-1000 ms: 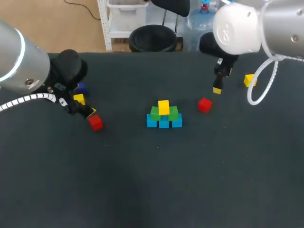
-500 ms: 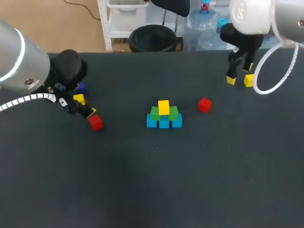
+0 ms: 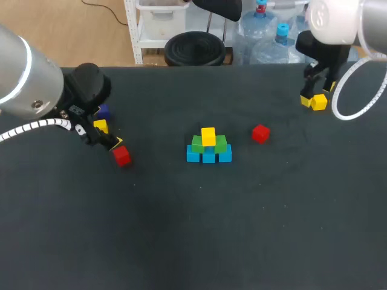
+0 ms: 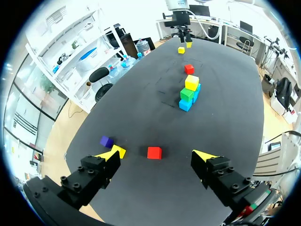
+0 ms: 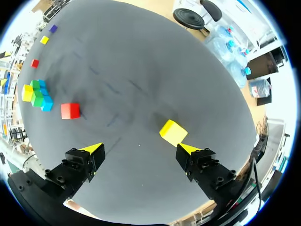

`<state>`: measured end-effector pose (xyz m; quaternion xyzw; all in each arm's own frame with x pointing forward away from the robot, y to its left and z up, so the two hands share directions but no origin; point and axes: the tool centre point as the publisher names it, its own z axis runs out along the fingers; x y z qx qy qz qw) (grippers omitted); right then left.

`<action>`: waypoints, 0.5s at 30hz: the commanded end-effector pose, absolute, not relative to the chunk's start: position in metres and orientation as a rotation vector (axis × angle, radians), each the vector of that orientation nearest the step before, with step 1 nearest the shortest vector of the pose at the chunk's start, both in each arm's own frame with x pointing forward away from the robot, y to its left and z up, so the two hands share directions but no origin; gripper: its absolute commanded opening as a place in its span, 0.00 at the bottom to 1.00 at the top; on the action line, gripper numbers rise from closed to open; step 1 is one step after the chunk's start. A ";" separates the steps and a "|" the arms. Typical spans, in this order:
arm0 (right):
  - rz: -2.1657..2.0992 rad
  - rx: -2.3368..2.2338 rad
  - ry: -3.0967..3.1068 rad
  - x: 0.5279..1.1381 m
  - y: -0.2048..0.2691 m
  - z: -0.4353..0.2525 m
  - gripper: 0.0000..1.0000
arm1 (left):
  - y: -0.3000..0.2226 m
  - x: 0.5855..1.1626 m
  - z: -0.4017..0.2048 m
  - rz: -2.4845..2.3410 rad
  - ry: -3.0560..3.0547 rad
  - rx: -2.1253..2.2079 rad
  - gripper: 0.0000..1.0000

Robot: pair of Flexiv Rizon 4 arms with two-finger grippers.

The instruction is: Place the blue cubes, place green cubes on the blue cubes, place the yellow cubes on the green cubes, then place the red cubes on the yellow cubes, and place purple cube on the red cubes.

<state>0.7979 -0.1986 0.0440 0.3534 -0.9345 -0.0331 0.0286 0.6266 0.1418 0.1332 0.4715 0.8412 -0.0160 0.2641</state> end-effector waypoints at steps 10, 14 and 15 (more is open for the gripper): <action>-0.187 0.908 -2.937 0.810 -0.211 0.024 1.00 | 0.143 0.627 0.133 -0.049 2.271 1.277 1.00; -0.190 0.892 -2.946 0.816 -0.208 0.020 1.00 | 0.143 0.627 0.133 -0.049 2.271 1.277 1.00; -0.177 0.887 -2.947 0.818 -0.206 0.020 1.00 | 0.143 0.627 0.133 -0.049 2.271 1.277 1.00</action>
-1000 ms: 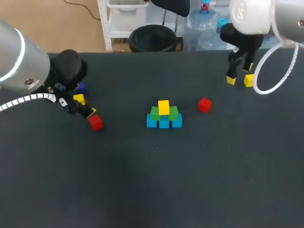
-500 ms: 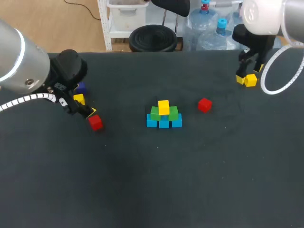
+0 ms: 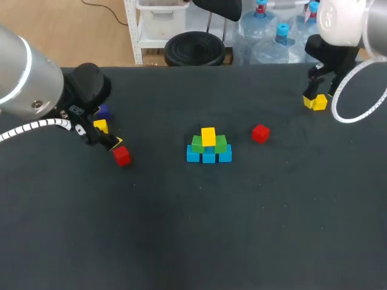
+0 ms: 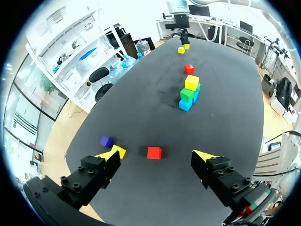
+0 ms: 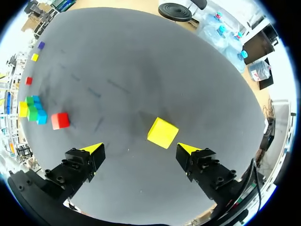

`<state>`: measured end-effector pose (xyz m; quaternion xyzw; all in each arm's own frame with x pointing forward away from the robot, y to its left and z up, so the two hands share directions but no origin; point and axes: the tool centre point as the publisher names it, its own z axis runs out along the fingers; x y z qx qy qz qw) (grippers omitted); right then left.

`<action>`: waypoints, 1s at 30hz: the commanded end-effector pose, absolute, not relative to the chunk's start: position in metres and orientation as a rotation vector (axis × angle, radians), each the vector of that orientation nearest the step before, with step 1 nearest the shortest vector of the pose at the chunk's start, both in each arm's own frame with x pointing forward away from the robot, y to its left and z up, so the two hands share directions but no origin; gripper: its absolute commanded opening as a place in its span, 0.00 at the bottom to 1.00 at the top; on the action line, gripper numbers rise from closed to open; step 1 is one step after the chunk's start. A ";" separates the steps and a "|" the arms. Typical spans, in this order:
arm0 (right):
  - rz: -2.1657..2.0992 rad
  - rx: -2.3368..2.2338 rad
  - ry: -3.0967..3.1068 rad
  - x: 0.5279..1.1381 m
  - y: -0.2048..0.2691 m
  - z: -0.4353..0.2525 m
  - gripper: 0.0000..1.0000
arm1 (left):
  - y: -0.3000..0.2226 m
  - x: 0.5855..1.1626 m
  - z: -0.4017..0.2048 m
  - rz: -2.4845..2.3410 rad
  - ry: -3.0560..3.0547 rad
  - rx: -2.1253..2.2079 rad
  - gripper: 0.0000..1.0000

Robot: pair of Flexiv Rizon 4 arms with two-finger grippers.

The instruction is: Place the blue cubes, place green cubes on the blue cubes, place the yellow cubes on the green cubes, then place the red cubes on the yellow cubes, and place purple cube on the red cubes.

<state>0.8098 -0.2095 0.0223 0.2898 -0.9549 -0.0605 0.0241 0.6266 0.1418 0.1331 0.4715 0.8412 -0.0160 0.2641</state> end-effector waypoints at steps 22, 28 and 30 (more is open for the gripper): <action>-0.107 0.707 -2.968 0.831 -0.209 0.002 1.00 | 0.143 0.627 0.133 -0.049 2.271 1.277 1.00; -0.106 0.695 -2.970 0.832 -0.209 -0.001 0.84 | 0.143 0.627 0.133 -0.049 2.271 1.277 1.00; -0.104 0.692 -2.970 0.832 -0.209 -0.001 0.69 | 0.143 0.627 0.133 -0.049 2.271 1.277 1.00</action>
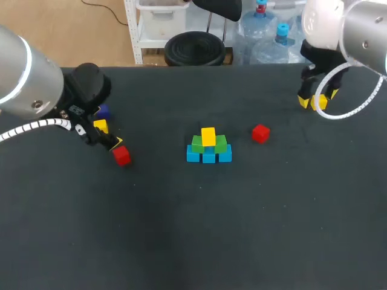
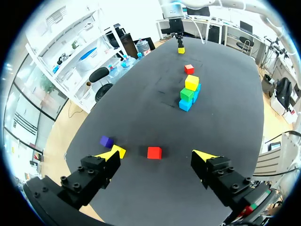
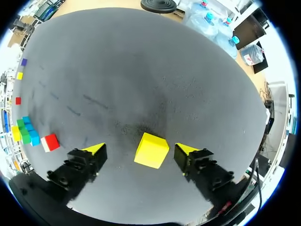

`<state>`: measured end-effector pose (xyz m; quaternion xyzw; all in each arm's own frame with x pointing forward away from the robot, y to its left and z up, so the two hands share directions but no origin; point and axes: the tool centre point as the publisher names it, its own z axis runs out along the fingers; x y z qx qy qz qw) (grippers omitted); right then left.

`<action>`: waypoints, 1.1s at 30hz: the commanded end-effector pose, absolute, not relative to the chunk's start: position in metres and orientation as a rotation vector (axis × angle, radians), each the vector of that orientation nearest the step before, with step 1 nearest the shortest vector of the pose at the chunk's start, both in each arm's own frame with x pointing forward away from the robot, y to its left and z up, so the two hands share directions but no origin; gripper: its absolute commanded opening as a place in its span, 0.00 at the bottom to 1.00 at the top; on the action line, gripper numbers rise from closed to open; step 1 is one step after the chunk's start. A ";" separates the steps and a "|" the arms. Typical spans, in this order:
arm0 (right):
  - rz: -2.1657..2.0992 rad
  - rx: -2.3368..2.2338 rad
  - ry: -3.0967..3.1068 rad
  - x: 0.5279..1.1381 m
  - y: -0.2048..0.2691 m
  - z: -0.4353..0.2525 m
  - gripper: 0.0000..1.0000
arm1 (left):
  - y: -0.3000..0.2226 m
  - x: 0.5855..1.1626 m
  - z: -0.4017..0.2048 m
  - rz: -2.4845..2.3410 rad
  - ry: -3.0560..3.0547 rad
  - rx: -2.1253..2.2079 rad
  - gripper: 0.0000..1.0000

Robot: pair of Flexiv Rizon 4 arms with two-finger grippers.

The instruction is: Place the blue cubes, place green cubes on the blue cubes, place the yellow cubes on the green cubes, then place the red cubes on the yellow cubes, and place purple cube on the red cubes.

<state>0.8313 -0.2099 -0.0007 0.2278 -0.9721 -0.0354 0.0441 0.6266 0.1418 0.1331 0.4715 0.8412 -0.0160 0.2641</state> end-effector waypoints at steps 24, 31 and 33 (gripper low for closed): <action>-0.133 0.906 -2.931 0.826 -0.192 0.006 0.25 | 0.143 0.627 0.133 -0.049 2.271 1.277 1.00; -0.109 1.238 -2.781 0.826 -0.162 0.022 0.22 | 0.143 0.627 0.133 -0.049 2.271 1.277 1.00; -0.084 1.342 -2.707 0.823 -0.148 0.028 0.22 | 0.143 0.627 0.133 -0.049 2.271 1.277 1.00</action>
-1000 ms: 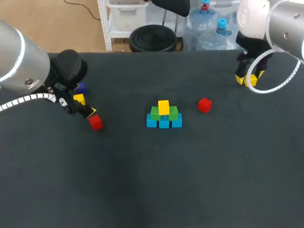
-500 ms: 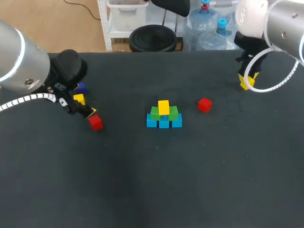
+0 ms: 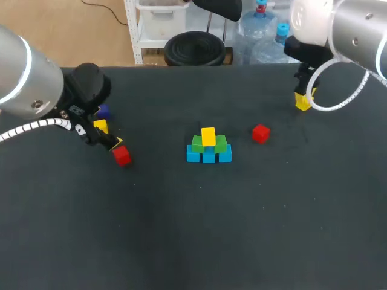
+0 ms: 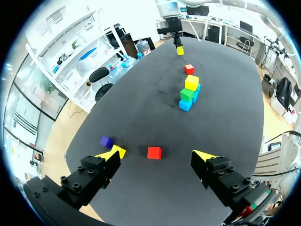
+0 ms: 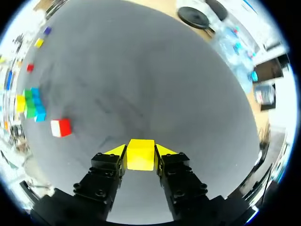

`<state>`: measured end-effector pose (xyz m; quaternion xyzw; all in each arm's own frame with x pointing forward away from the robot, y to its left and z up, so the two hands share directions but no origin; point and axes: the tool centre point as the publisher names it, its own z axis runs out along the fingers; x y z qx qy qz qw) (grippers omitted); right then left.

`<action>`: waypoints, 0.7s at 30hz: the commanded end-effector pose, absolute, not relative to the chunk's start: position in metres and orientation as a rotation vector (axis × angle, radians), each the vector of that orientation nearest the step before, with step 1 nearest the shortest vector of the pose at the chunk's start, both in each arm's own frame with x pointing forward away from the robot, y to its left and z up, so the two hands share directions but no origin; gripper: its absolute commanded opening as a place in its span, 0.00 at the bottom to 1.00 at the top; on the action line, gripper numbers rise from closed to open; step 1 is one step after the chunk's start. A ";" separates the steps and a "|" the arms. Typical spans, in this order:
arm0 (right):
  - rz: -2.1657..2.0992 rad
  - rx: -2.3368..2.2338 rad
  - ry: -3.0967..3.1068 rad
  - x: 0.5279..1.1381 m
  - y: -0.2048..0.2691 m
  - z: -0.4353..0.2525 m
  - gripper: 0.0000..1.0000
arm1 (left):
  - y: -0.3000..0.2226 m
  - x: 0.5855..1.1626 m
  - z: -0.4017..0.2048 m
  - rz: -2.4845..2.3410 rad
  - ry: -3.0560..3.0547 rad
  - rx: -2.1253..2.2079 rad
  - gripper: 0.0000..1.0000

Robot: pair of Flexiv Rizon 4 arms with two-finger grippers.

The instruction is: Place the blue cubes, place green cubes on the blue cubes, place the yellow cubes on the green cubes, then place the red cubes on the yellow cubes, and place purple cube on the red cubes.

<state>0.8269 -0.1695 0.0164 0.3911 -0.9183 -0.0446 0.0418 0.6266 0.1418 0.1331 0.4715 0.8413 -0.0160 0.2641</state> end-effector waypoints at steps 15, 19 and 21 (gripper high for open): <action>-0.069 1.718 -2.533 0.784 -0.100 0.070 0.17 | 0.143 0.627 0.133 -0.049 2.271 1.277 1.00; -0.092 1.769 -2.525 0.770 -0.085 0.076 0.20 | 0.143 0.627 0.133 -0.049 2.271 1.277 1.00; -0.101 1.795 -2.512 0.764 -0.078 0.076 0.20 | 0.143 0.627 0.133 -0.049 2.271 1.277 1.00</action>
